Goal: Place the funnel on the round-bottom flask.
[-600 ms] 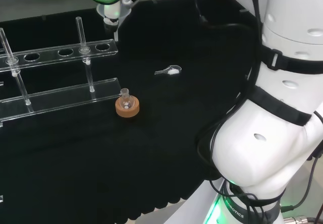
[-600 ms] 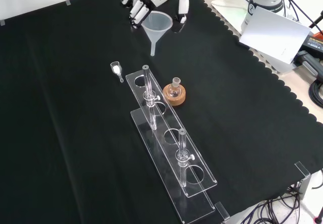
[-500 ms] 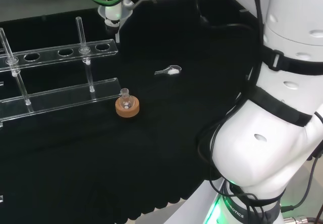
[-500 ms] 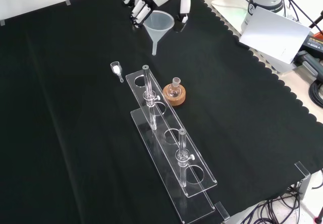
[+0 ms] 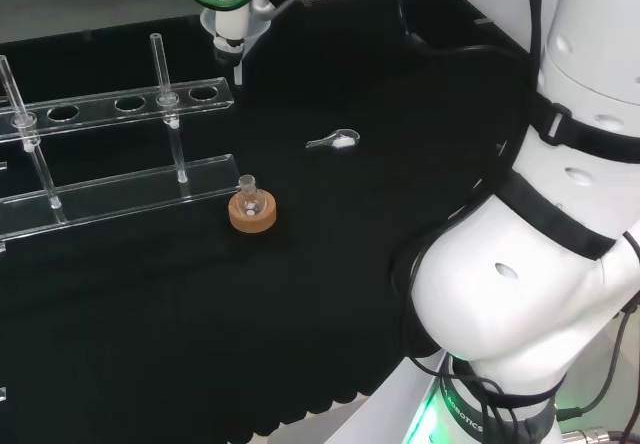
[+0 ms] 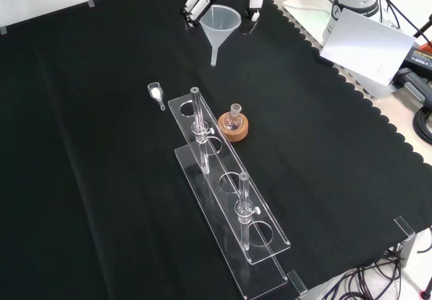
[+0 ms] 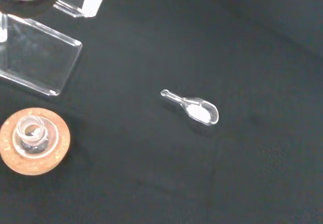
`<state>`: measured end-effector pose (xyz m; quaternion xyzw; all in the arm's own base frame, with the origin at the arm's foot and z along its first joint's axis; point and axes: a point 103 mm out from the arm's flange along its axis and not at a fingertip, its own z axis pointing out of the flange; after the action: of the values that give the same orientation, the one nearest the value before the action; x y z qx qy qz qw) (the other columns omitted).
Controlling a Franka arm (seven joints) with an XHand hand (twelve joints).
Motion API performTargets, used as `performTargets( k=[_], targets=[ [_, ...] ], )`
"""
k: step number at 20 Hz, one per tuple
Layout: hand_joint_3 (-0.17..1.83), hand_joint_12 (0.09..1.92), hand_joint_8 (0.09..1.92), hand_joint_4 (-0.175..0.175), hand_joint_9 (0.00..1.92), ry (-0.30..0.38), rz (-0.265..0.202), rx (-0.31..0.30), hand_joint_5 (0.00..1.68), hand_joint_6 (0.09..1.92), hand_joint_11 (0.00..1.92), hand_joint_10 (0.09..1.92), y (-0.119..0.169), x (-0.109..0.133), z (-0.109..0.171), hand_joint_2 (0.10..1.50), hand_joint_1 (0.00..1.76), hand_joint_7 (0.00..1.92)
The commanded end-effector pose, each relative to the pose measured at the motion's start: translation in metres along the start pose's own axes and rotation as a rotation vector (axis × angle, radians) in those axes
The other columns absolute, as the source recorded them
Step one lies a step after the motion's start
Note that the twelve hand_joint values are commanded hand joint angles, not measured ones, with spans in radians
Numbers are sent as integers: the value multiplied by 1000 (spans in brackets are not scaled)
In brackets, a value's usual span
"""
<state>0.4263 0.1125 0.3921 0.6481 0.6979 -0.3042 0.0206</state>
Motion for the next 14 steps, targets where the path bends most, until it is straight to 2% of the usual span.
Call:
performTargets(
  k=[1,8,14],
  targets=[
    [584,1338,710,-32,1080,-50,-10,68,625,766,544,438,-4,33,31,679,812,743],
    [589,1322,709,-33,1081,-99,-42,125,627,768,568,437,8,61,46,678,811,744],
    [591,1315,708,-33,1081,-104,-68,149,628,771,576,437,15,77,60,679,807,745]
  ],
)
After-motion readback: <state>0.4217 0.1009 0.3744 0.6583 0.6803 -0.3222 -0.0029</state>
